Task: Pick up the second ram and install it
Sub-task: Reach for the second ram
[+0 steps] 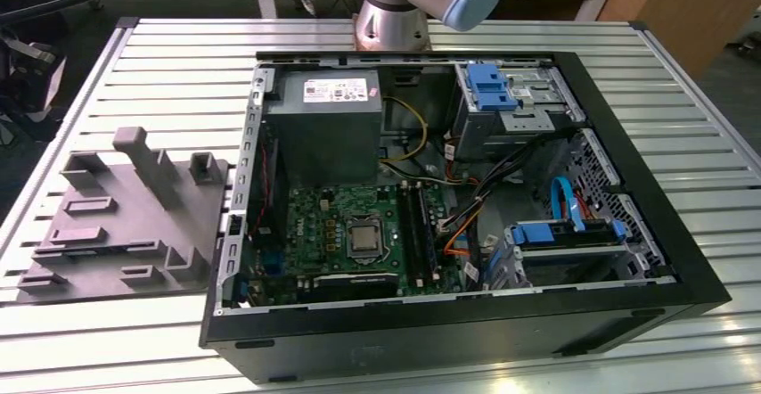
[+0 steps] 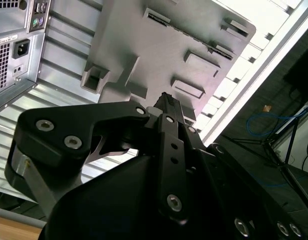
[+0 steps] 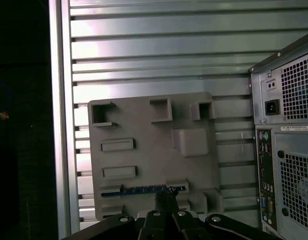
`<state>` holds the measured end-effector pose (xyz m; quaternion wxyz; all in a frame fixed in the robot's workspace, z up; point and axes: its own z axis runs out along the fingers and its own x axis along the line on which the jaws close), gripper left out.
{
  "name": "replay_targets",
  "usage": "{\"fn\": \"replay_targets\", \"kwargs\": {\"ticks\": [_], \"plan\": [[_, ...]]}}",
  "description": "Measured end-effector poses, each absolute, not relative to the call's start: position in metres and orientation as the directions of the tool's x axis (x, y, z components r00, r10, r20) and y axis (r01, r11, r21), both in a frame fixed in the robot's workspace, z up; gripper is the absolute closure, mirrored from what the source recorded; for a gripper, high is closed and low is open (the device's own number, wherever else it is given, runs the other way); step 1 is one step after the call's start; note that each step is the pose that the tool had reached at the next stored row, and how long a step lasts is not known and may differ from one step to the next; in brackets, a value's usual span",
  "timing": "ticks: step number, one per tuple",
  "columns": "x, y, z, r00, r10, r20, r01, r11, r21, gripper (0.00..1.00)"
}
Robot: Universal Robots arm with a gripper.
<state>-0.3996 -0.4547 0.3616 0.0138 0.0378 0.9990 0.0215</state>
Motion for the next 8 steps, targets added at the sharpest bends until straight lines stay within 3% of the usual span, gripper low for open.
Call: {"fn": "replay_targets", "kwargs": {"ticks": [8], "plan": [[-0.4022,-0.4581,0.3586,-0.997,0.076,-0.026,0.075,0.996,0.044,0.9]]}}
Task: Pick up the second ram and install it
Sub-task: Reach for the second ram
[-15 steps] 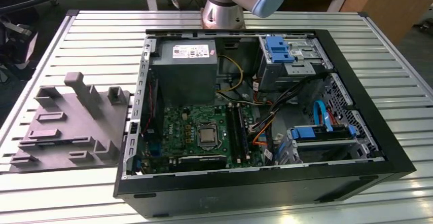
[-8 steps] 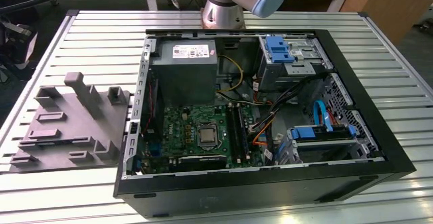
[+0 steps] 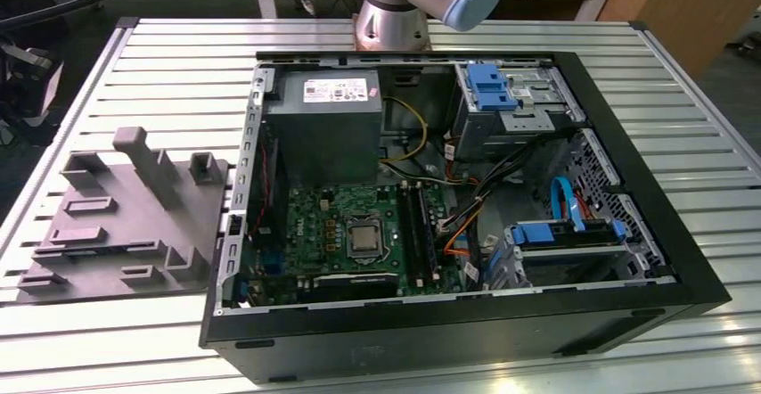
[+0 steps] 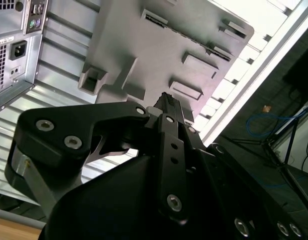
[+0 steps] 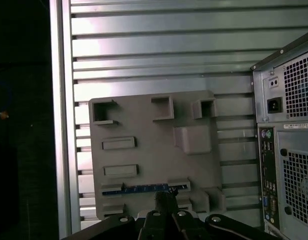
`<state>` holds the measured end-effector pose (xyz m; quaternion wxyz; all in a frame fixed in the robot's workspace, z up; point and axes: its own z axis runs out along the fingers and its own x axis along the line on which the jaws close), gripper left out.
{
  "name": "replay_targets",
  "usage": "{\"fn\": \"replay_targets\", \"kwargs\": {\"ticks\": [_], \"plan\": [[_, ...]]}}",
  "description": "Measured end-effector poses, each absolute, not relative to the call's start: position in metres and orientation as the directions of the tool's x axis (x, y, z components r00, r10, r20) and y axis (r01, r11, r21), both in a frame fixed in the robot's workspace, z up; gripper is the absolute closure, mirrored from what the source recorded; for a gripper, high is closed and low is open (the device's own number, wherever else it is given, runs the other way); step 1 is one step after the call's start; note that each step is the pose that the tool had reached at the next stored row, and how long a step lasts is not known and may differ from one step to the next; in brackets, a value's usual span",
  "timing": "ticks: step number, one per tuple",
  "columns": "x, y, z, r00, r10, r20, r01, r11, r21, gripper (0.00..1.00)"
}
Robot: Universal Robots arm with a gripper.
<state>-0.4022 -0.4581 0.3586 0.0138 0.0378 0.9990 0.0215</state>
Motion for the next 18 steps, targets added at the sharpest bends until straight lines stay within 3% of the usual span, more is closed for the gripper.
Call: {"fn": "replay_targets", "kwargs": {"ticks": [18], "plan": [[-0.409,-0.474,0.345,-0.997,0.076,-0.026,0.075,0.996,0.044,0.9]]}}
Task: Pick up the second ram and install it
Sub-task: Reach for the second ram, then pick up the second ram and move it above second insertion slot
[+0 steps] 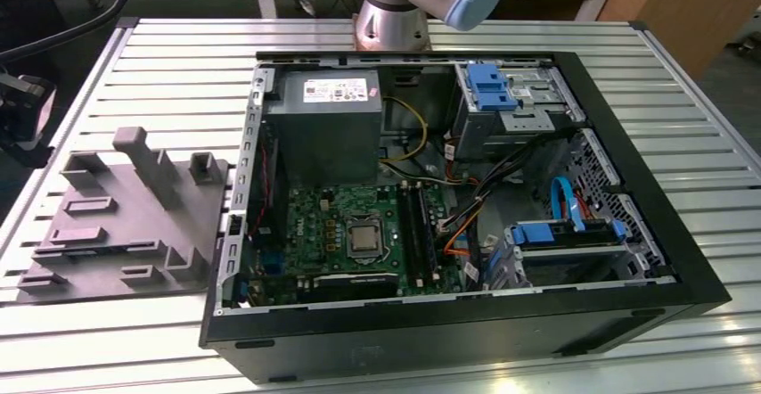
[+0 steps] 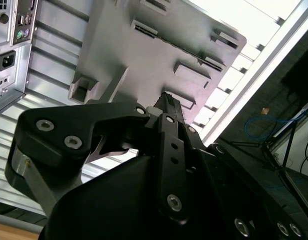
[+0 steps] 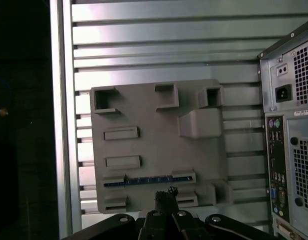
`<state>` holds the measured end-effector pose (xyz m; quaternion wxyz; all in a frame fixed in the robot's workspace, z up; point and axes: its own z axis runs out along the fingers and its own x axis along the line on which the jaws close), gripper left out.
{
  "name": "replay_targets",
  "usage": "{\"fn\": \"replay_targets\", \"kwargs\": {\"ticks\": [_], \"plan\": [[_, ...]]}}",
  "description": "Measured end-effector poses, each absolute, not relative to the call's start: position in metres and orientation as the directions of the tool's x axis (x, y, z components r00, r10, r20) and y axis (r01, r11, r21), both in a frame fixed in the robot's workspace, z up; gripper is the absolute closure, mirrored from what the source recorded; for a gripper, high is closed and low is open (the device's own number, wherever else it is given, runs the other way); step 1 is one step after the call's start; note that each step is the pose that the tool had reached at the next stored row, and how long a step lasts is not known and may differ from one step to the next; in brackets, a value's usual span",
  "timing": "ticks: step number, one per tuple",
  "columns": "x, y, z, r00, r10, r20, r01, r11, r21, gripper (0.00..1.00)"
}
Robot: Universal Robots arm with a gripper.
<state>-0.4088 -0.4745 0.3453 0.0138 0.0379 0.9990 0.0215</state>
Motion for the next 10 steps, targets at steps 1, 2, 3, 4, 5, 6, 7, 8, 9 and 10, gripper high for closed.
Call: {"fn": "replay_targets", "kwargs": {"ticks": [1,2,3,4,5,6,7,8,9,10], "plan": [[-0.4091,-0.4754,0.3444,-0.997,0.076,-0.026,0.075,0.996,0.044,0.9],[-0.4093,-0.4761,0.3436,-0.997,0.076,-0.026,0.075,0.996,0.044,0.9],[-0.4095,-0.4765,0.3428,-0.997,0.076,-0.026,0.075,0.996,0.044,0.9],[-0.4097,-0.4769,0.3421,-0.997,0.076,-0.026,0.075,0.996,0.044,0.9],[-0.4098,-0.4772,0.3416,-0.997,0.076,-0.026,0.075,0.996,0.044,0.9],[-0.4098,-0.4773,0.3415,-0.997,0.076,-0.026,0.075,0.996,0.044,0.9],[-0.4098,-0.4773,0.3415,-0.997,0.076,-0.026,0.075,0.996,0.044,0.9],[-0.4101,-0.4773,0.3409,-0.997,0.076,-0.026,0.075,0.996,0.044,0.9],[-0.4104,-0.4773,0.3404,-0.997,0.076,-0.026,0.075,0.996,0.044,0.9],[-0.4105,-0.4773,0.3403,-0.997,0.076,-0.026,0.075,0.996,0.044,0.9]]}}
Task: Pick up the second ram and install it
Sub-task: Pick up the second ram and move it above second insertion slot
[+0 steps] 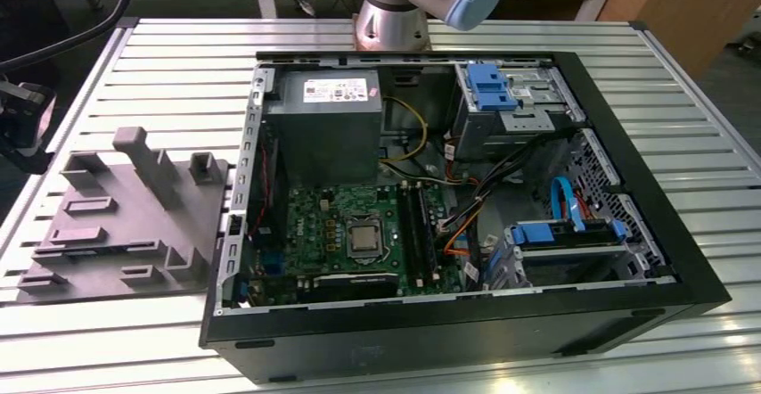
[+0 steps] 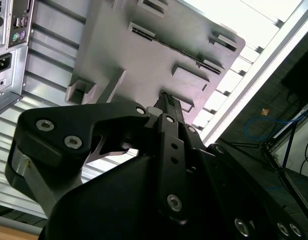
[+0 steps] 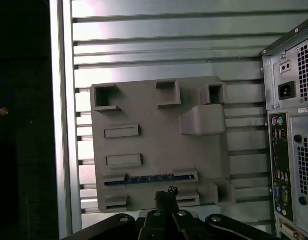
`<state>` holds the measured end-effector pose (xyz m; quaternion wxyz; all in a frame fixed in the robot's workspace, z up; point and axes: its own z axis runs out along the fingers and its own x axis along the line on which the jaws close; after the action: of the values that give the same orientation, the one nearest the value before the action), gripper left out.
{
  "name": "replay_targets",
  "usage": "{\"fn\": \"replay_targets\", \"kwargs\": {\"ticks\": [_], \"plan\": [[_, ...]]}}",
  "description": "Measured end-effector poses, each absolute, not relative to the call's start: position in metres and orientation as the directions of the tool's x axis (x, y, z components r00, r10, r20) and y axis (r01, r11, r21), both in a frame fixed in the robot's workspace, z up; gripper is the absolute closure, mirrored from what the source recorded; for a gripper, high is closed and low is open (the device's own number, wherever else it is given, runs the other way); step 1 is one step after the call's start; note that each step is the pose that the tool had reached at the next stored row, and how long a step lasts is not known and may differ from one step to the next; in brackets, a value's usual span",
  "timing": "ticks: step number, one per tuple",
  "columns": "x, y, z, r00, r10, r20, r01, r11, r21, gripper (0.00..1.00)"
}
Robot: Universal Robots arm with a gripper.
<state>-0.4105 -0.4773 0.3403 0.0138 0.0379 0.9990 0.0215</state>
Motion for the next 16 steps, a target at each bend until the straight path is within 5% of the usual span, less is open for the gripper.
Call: {"fn": "replay_targets", "kwargs": {"ticks": [16], "plan": [[-0.4108,-0.4773,0.3394,-1.0,-0.004,-0.026,-0.005,0.999,0.044,0.9]]}}
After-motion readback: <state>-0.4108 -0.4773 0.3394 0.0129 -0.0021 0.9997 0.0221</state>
